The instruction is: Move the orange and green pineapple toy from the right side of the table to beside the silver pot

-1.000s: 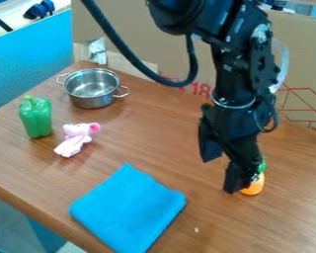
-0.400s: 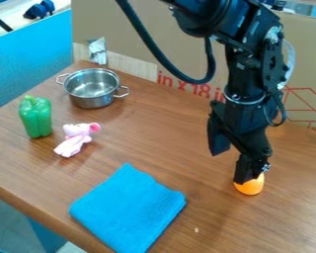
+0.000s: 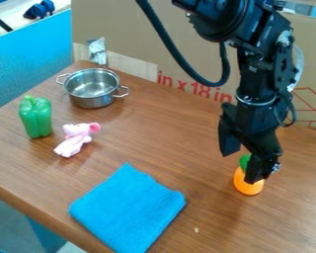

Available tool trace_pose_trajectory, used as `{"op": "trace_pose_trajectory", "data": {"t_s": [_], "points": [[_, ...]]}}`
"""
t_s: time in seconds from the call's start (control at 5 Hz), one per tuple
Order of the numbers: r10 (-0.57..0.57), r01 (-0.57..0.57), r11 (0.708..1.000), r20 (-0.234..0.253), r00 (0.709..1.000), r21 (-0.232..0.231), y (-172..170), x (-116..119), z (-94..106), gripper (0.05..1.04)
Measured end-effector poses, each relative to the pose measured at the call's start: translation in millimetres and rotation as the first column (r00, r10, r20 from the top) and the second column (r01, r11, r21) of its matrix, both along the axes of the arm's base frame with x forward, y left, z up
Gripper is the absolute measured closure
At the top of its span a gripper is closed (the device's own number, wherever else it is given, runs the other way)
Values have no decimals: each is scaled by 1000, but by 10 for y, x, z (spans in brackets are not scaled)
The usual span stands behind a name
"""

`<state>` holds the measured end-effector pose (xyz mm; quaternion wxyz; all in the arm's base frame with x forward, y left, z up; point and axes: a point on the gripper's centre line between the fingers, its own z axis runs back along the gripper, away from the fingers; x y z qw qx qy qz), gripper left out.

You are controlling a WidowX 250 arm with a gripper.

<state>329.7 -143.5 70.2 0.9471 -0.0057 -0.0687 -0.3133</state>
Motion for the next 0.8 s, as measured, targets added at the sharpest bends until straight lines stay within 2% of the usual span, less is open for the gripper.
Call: {"op": "trace_pose_trajectory", "data": {"t_s": [0.2, 0.4, 0.6, 0.8], "points": [[2, -2, 1000, -14, 1000, -8, -19, 7, -42, 131], [16, -16, 1000, -12, 1000, -11, -36, 46, -70, 406], [31, -31, 999, -6, 999, -17, -23, 64, -68, 468], [41, -42, 998, -8, 999, -36, -9, 76, -77, 468]]}}
